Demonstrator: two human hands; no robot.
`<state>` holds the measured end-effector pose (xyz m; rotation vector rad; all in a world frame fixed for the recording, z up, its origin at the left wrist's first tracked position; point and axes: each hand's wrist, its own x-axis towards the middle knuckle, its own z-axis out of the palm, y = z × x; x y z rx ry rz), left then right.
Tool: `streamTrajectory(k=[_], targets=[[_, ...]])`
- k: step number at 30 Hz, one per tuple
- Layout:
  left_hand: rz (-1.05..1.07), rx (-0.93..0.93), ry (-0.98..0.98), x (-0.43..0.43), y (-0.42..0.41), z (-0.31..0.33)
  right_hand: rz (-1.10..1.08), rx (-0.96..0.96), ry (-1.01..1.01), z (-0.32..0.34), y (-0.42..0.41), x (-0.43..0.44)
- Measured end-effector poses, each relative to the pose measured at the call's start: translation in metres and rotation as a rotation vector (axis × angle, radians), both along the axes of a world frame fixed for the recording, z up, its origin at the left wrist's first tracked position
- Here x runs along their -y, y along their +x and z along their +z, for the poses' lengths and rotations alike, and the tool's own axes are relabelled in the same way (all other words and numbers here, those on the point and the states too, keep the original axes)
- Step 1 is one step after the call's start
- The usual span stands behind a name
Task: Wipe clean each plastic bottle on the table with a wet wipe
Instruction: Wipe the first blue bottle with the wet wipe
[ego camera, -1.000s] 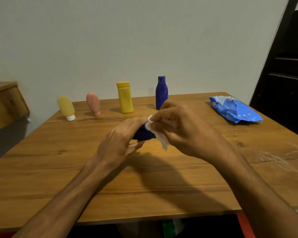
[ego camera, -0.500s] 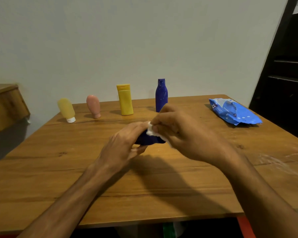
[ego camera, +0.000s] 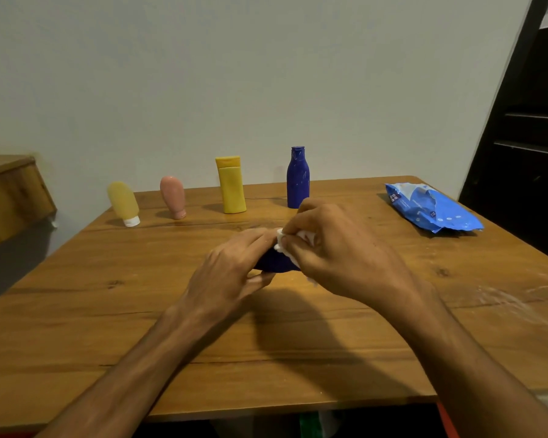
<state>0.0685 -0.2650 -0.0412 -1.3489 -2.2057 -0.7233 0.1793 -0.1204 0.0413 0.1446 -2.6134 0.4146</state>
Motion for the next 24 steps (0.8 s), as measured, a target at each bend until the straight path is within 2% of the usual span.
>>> streamTrajectory(k=[4, 7, 9, 11, 13, 17, 24], targets=[[-0.032, 0.03, -0.014, 0.0, 0.003, 0.003, -0.073, 0.049, -0.089, 0.003, -0.002, -0.012], [-0.006, 0.167, 0.079, 0.001, 0.005, 0.007, -0.136, 0.04, -0.077, 0.004, 0.0, -0.025], [-0.008, 0.256, 0.117, 0.003, 0.003, 0.008, -0.114, -0.035, -0.141, 0.006, 0.0, -0.027], [-0.021, 0.276, 0.116, 0.003, 0.003, 0.008, -0.073, -0.19, -0.219, 0.008, 0.0, -0.024], [-0.011, 0.292, 0.103, 0.001, 0.003, 0.008, -0.029, -0.254, -0.23, 0.011, 0.001, -0.015], [0.047, 0.376, 0.113, -0.002, 0.003, 0.008, 0.003, -0.18, -0.107, 0.008, 0.002, -0.003], [0.188, 0.392, 0.215, -0.006, 0.012, 0.011, -0.049, -0.075, -0.113, 0.012, 0.004, -0.025]])
